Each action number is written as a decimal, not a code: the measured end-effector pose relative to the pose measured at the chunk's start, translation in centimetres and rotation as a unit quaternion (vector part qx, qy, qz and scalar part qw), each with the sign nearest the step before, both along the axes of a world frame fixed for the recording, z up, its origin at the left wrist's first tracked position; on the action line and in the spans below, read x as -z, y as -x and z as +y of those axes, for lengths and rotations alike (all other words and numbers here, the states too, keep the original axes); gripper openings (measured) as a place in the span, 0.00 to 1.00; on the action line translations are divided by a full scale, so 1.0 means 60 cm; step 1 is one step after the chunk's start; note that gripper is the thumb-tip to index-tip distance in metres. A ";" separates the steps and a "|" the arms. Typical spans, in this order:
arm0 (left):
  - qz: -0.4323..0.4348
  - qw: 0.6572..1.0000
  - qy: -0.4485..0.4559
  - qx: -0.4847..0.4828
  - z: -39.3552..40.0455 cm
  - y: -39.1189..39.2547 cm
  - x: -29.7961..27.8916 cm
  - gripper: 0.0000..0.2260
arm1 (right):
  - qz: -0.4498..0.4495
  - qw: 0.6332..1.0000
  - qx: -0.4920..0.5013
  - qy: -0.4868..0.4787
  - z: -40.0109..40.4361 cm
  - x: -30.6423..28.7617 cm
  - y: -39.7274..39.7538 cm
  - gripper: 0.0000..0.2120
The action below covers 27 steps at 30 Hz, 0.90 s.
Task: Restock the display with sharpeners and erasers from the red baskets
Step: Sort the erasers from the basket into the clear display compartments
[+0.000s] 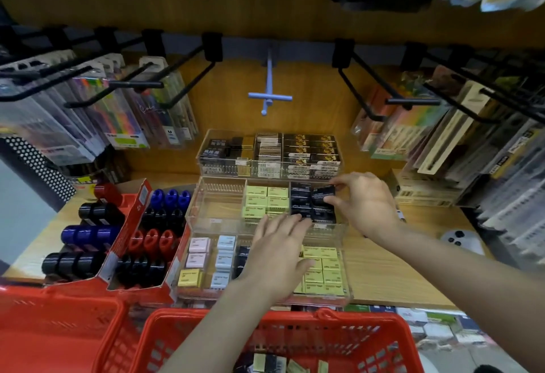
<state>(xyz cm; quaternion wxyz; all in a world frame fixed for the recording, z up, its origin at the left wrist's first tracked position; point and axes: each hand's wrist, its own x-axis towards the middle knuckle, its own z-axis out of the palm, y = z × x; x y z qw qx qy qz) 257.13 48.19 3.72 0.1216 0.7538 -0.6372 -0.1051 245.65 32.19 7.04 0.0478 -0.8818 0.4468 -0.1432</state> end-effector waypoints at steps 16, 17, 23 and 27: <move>-0.009 1.000 0.015 0.000 -0.010 -0.006 0.008 0.29 | 0.029 0.999 0.025 0.037 -0.009 0.018 -0.028 0.10; 0.003 1.000 0.020 0.000 -0.006 -0.005 0.005 0.29 | 0.021 0.999 0.022 0.032 -0.003 0.016 -0.026 0.11; 0.010 0.995 0.092 0.024 0.075 0.018 -0.021 0.16 | -0.139 0.978 -0.140 0.061 0.137 0.011 0.038 0.07; 0.044 0.994 -0.081 0.065 0.172 0.043 -0.003 0.09 | -0.088 0.984 -0.106 -0.117 0.268 0.076 0.093 0.06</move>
